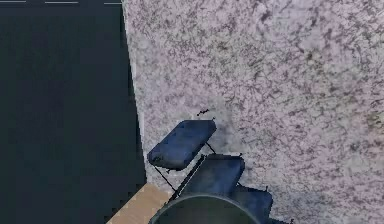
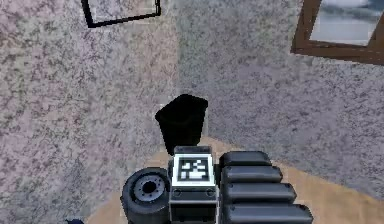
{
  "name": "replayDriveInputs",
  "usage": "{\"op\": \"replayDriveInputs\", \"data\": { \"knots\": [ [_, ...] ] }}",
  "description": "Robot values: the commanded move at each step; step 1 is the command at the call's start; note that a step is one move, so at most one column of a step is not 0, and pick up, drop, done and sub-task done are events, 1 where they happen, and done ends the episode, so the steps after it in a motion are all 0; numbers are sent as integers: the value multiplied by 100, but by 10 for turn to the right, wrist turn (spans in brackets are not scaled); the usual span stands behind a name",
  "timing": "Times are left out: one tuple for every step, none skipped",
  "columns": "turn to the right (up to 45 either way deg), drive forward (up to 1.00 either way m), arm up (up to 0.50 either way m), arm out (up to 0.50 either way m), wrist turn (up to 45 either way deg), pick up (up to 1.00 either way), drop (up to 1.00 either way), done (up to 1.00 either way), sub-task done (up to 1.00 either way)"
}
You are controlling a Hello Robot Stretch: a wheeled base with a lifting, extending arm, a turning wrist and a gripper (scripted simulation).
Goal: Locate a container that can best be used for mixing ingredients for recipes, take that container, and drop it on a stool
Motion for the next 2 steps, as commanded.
{"op": "replayDriveInputs", "data": {
  "knots": [
    [450,0,0,0,0,0,0,0,0],
    [-450,0,0,0,0,0,0,0,0]
  ]
}}
